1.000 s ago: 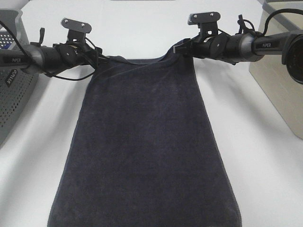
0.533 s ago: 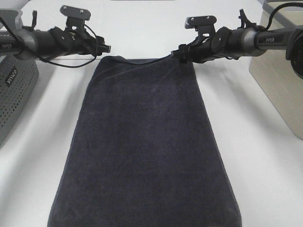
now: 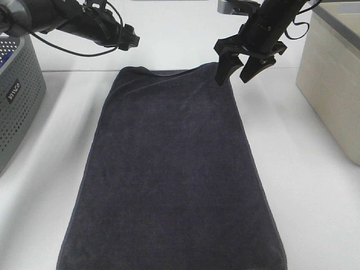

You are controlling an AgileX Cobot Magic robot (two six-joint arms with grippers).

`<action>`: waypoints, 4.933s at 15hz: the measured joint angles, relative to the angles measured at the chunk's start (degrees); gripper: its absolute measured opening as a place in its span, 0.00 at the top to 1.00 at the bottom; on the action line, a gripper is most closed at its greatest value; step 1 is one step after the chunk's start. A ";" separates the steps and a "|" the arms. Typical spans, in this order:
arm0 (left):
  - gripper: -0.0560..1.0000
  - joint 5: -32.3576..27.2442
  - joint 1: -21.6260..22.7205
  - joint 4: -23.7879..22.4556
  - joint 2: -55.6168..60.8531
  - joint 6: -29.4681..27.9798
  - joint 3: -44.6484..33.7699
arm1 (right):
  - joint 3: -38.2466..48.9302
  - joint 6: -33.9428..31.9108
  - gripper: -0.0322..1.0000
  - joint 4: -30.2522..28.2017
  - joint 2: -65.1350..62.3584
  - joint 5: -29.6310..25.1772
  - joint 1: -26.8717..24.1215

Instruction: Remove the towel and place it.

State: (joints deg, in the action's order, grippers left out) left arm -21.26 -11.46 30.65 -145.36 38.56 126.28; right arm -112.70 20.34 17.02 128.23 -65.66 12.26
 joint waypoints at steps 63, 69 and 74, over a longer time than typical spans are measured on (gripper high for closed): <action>0.32 -44.23 10.08 -35.29 135.68 -40.05 -88.52 | 76.49 -20.63 0.30 -15.24 -128.06 -4.41 -9.91; 0.32 -44.46 10.08 -29.16 145.70 -35.07 -95.05 | 86.29 -13.64 0.30 -14.09 -128.46 1.09 -9.91; 0.32 -41.25 10.60 -26.30 145.70 -36.04 -96.54 | 86.46 -13.46 0.30 -13.12 -128.46 1.72 -9.91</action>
State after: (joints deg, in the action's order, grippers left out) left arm -62.51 -0.86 4.35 0.34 2.52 29.74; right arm -26.24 6.88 3.90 -0.23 -63.94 2.35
